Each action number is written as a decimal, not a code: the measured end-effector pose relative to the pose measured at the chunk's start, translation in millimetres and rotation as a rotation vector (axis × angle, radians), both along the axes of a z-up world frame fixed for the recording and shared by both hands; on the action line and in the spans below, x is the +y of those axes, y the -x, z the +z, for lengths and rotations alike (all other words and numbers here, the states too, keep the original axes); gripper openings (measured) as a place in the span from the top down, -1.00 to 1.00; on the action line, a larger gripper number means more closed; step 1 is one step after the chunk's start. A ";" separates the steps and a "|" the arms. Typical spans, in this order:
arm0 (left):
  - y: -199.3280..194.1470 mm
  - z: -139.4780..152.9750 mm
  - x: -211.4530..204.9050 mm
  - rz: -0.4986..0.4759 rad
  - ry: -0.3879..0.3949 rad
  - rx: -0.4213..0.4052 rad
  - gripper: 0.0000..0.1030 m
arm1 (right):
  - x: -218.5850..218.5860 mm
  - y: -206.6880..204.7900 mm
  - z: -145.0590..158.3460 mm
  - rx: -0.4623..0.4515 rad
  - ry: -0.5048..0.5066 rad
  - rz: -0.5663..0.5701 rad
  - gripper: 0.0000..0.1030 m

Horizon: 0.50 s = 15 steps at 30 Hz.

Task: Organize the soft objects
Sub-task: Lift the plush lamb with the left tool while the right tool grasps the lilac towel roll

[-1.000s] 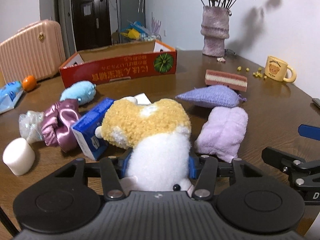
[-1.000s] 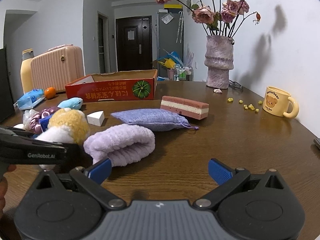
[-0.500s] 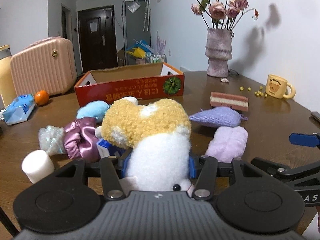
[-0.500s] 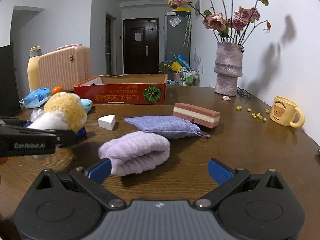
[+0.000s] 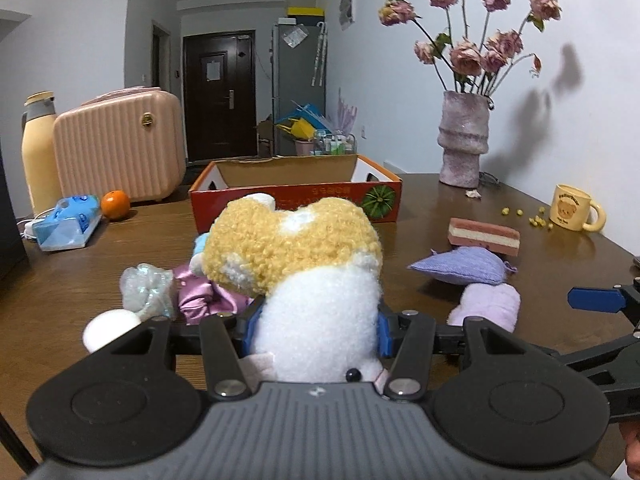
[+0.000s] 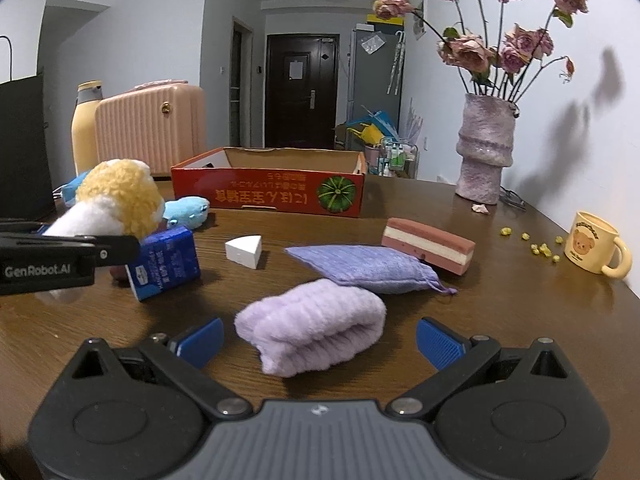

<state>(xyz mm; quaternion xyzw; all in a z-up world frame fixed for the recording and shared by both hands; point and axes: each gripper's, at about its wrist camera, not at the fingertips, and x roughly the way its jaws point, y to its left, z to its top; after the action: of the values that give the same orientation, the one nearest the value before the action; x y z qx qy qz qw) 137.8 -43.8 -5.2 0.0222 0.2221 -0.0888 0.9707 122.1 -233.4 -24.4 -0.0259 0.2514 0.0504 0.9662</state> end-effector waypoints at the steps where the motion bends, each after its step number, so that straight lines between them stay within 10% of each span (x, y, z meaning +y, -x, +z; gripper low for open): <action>1: 0.0 0.1 2.2 0.004 0.004 -0.001 -0.02 | 2.5 -2.3 0.5 0.001 0.003 0.003 -1.00; 15: -0.1 -1.8 25.4 0.042 0.028 -0.006 -0.02 | 17.7 -51.6 -14.4 0.069 0.053 -0.025 -1.00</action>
<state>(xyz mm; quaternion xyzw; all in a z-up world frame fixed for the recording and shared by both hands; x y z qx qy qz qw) 137.9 -18.4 -7.0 0.0041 0.2182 -0.0713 0.9733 173.7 -215.6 -38.7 -0.0465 0.2859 0.0327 0.9566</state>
